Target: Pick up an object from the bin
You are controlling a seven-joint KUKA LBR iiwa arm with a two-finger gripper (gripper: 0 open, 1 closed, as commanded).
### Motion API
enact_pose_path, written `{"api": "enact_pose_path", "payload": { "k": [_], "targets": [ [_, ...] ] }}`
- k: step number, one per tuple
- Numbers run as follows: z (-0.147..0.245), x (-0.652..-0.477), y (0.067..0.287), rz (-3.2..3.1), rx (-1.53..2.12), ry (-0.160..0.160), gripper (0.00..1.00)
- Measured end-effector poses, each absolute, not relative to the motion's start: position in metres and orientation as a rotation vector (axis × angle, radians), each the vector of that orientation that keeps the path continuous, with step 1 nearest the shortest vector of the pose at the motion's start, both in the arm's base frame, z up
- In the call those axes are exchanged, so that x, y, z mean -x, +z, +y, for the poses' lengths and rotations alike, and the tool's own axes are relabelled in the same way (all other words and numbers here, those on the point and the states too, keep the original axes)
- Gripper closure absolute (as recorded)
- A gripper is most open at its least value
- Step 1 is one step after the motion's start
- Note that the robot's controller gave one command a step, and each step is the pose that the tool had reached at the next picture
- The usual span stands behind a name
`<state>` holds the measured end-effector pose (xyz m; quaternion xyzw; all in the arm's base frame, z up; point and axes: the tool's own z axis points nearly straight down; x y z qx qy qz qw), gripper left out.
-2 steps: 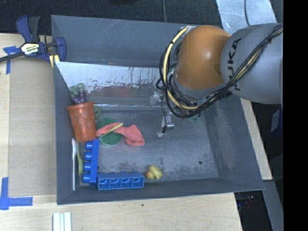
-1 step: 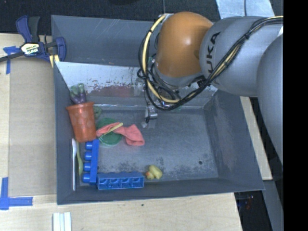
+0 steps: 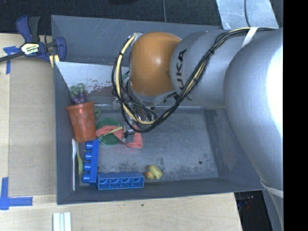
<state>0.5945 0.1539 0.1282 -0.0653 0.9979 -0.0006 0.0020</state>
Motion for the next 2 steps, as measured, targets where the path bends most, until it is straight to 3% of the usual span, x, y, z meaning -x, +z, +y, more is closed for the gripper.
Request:
{"api": "enact_pose_path", "payload": {
  "k": [1, 2],
  "targets": [
    [0.163, -0.584, 0.105, 3.11, 0.237, 0.001, 0.0],
    [0.155, -0.577, 0.072, 3.11, 0.246, 0.002, 1.0]
  ]
}}
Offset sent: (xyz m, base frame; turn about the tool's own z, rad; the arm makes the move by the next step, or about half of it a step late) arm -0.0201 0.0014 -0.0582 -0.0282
